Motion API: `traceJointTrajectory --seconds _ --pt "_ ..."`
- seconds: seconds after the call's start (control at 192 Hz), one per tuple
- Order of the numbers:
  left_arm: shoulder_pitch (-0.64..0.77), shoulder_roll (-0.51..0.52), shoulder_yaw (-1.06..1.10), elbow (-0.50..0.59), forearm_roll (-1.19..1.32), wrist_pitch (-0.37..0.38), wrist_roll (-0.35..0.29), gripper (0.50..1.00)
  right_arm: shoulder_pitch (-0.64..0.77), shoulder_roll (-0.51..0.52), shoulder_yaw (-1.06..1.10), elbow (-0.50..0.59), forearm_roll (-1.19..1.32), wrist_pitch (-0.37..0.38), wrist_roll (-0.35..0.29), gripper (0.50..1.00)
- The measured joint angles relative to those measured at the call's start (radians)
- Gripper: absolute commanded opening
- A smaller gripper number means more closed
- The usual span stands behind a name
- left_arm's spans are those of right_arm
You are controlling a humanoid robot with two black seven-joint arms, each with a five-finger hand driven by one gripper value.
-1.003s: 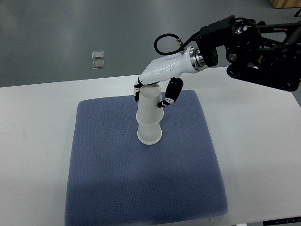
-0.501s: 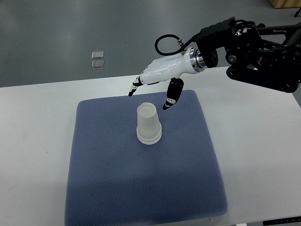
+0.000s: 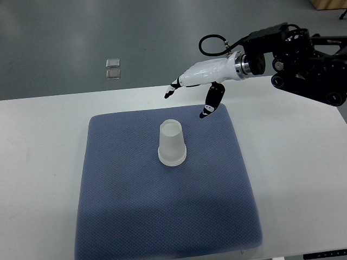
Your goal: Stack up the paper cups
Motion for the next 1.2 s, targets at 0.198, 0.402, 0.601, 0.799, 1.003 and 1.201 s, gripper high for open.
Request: traceJointTrajectory --seconds 0.198,0.402,0.601,0.799,1.003,1.201 --pt "0.0 0.0 0.0 0.0 0.0 0.0 0.0 1.0 -0.133 0.009 0.066 -0.173 0.342 -0.039 0.0 0.905" --pt "0.0 0.0 0.0 0.0 0.0 0.0 0.0 1.0 -0.21 0.02 0.129 -0.2 0.646 -0.143 -0.001 0.905" --pt "0.0 0.0 0.0 0.0 0.0 0.0 0.0 1.0 -0.263 0.091 0.18 -0.2 0.813 -0.253 -0.001 0.905" --pt "0.0 0.0 0.0 0.0 0.0 0.0 0.0 1.0 -0.285 0.119 0.246 -0.2 1.044 -0.311 -0.003 0.905" --pt "0.0 0.0 0.0 0.0 0.0 0.0 0.0 1.0 -0.313 0.122 0.284 -0.223 1.317 -0.381 -0.014 0.905" --pt "0.0 0.0 0.0 0.0 0.0 0.0 0.0 1.0 -0.36 0.129 0.298 -0.257 1.525 -0.43 -0.014 0.907"
